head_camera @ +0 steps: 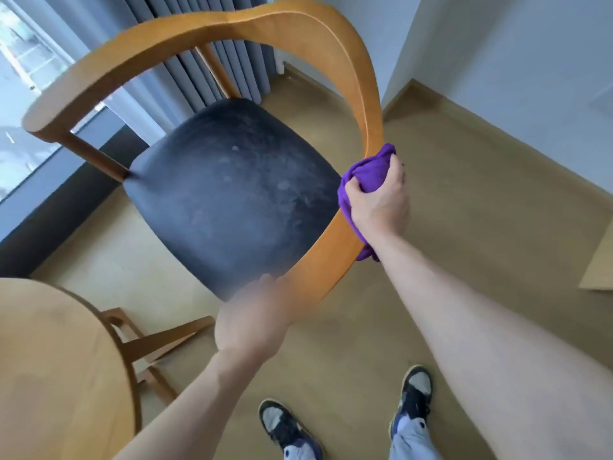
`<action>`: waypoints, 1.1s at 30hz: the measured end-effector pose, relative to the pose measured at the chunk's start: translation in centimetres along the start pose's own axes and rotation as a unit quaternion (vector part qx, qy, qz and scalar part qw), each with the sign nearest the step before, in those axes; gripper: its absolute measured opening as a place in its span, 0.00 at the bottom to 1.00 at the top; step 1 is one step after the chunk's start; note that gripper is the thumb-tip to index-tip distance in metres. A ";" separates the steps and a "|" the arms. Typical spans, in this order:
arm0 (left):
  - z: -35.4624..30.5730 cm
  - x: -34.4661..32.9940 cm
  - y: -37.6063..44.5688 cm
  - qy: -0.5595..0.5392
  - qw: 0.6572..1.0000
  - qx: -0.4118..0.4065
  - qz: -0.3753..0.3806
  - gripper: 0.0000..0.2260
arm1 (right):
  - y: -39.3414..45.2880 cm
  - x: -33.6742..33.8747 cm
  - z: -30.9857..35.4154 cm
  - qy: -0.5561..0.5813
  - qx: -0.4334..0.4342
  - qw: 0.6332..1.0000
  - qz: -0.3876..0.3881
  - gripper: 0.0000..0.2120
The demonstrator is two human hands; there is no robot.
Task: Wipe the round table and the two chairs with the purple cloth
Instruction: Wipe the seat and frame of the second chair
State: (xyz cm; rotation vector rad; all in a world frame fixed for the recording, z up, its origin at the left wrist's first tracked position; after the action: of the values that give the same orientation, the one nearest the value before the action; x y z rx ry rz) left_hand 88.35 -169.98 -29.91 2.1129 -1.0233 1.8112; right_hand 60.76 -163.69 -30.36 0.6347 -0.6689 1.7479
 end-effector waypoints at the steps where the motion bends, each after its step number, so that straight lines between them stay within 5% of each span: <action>1: 0.2 0.0 -0.3 0.000 1.000 -0.011 -0.015 0.20 | -0.5 0.0 -0.1 0.008 -0.014 1.000 -0.008 0.38; 6: 0.4 -0.4 0.2 -0.010 0.999 -0.022 -0.030 0.19 | -9.2 -0.5 -1.1 0.073 -0.085 0.991 -0.071 0.38; 10: 0.3 -0.6 0.2 -0.031 0.999 -0.015 0.000 0.19 | -18.7 -2.2 -1.4 0.112 -0.098 0.989 -0.019 0.42; 17: 0.0 -0.2 0.3 -0.034 0.999 -0.024 -0.015 0.20 | -10.6 -0.7 -2.0 0.175 -0.186 0.967 -0.024 0.37; 23: 0.4 -0.5 0.5 -0.066 0.997 -0.022 -0.017 0.17 | -18.6 -2.4 -2.3 0.218 -0.193 0.957 -0.012 0.34; 28: 0.6 0.3 -0.2 -0.158 0.986 -0.034 -0.031 0.21 | -24.1 -4.0 -2.6 0.355 -0.260 0.894 0.078 0.25; 33: 0.9 1.1 -2.4 -0.230 0.966 -0.116 -0.036 0.23 | -22.6 -3.7 -1.9 0.494 -0.338 0.792 0.120 0.14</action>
State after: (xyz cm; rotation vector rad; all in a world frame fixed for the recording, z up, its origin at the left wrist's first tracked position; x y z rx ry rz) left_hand 90.56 -169.08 -28.41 2.4321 -1.1659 1.1209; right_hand 83.33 -159.44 -31.56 -0.8704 -0.5478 1.6094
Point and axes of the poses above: each hand's wrist, its own y-axis towards the middle knuckle, its own x-axis out of the back of the hand, z = x × y, the point moved 7 cm from there along y, towards the middle knuckle, and after that the axes turned 2 degrees about -x, right-handed, at the moved point
